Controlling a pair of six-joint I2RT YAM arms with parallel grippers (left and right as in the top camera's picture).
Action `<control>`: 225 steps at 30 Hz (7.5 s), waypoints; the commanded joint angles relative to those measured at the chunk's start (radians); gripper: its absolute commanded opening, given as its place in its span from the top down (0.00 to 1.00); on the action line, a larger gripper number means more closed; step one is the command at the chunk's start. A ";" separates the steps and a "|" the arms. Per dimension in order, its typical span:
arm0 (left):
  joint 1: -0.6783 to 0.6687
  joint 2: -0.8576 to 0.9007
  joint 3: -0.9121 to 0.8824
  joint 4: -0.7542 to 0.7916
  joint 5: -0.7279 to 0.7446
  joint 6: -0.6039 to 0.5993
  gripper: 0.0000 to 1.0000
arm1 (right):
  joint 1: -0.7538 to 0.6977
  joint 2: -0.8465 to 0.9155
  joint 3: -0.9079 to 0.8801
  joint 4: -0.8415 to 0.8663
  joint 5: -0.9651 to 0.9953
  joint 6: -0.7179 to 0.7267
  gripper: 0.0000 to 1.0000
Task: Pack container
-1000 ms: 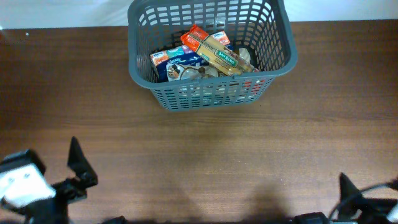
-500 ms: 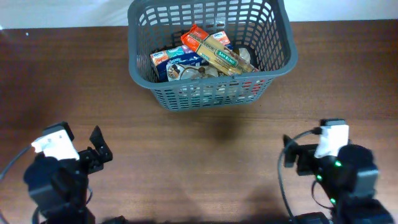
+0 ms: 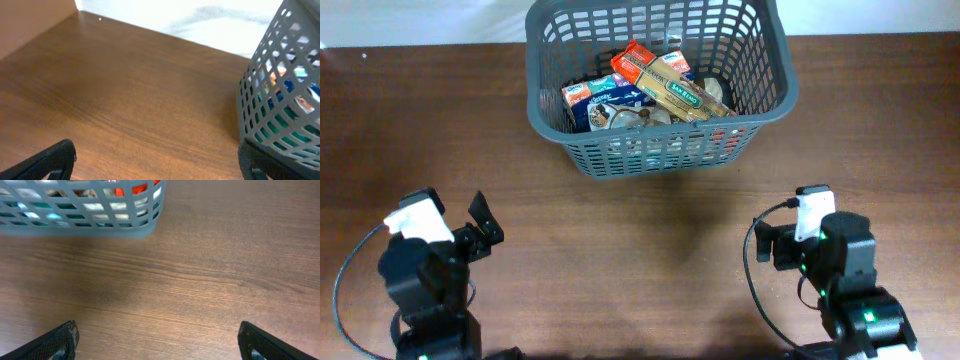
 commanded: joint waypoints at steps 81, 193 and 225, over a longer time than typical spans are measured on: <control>0.004 0.073 -0.021 0.026 -0.003 -0.032 0.01 | -0.166 -0.610 -0.186 0.184 -0.007 -0.081 0.01; -0.232 -0.480 -0.468 0.490 0.135 -0.025 0.01 | -0.165 -0.695 -0.559 0.512 -0.144 -0.074 0.01; -0.286 -0.588 -0.631 0.408 0.112 0.066 0.01 | -0.165 -0.695 -0.559 0.512 -0.145 -0.074 0.01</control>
